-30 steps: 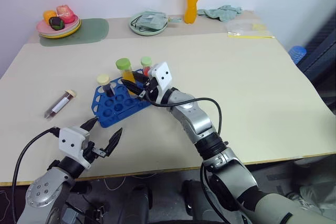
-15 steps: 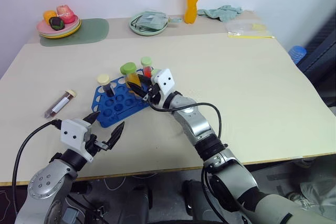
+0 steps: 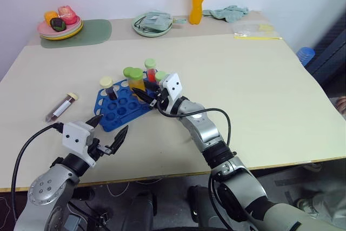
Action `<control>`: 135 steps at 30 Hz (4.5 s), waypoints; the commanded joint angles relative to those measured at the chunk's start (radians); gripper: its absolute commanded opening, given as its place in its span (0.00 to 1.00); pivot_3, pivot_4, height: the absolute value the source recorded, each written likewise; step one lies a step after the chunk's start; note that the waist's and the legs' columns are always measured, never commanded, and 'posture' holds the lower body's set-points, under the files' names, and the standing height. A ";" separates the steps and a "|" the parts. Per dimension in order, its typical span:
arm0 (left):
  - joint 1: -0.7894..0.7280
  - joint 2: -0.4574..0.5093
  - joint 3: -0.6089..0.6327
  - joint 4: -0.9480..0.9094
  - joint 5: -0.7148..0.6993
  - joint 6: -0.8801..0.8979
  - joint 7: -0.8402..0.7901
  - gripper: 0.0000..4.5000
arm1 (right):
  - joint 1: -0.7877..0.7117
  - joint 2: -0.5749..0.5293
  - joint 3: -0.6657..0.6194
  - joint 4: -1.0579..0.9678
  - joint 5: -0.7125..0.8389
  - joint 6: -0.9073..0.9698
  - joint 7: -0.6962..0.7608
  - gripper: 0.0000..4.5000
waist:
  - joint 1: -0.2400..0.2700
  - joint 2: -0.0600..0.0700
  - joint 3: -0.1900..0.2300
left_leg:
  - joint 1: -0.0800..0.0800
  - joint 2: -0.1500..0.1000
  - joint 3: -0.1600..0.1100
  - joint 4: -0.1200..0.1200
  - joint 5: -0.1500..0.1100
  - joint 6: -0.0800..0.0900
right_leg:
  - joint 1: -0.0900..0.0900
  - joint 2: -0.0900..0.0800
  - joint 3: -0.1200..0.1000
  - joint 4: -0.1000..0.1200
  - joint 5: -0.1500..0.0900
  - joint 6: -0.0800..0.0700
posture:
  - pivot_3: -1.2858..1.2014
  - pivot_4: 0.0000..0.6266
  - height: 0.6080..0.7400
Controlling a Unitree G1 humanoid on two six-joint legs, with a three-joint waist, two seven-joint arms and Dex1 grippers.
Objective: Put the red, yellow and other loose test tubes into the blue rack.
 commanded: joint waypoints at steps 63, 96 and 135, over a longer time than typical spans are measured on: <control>-1.434 0.533 -0.717 1.754 0.524 0.260 -0.632 1.00 | 0.204 -0.378 0.057 -0.637 0.034 0.255 0.213 0.95 | 0.001 -0.003 0.002 | 0.000 0.003 -0.003 0.001 0.001 -0.002 | -0.004 0.008 0.000 0.011 -0.004 -0.005 | 0.52 0.24 1.00; -0.184 -0.180 -0.016 -0.138 0.162 -0.014 0.115 0.28 | 0.305 -0.457 0.023 -0.497 0.088 0.269 0.293 0.96 | 0.033 -0.011 0.001 | 0.011 -0.002 0.003 0.005 0.003 -0.007 | 0.010 -0.003 -0.001 0.009 -0.003 -0.004 | 0.52 0.24 1.00; -0.308 -0.329 -0.250 0.291 0.463 -0.241 0.355 0.28 | 0.305 -0.394 0.035 -0.487 0.064 0.252 0.204 0.96 | 0.030 -0.008 -0.001 | 0.016 0.002 0.003 0.001 0.001 -0.004 | 0.017 0.001 0.000 -0.003 -0.002 -0.001 | 0.52 0.24 1.00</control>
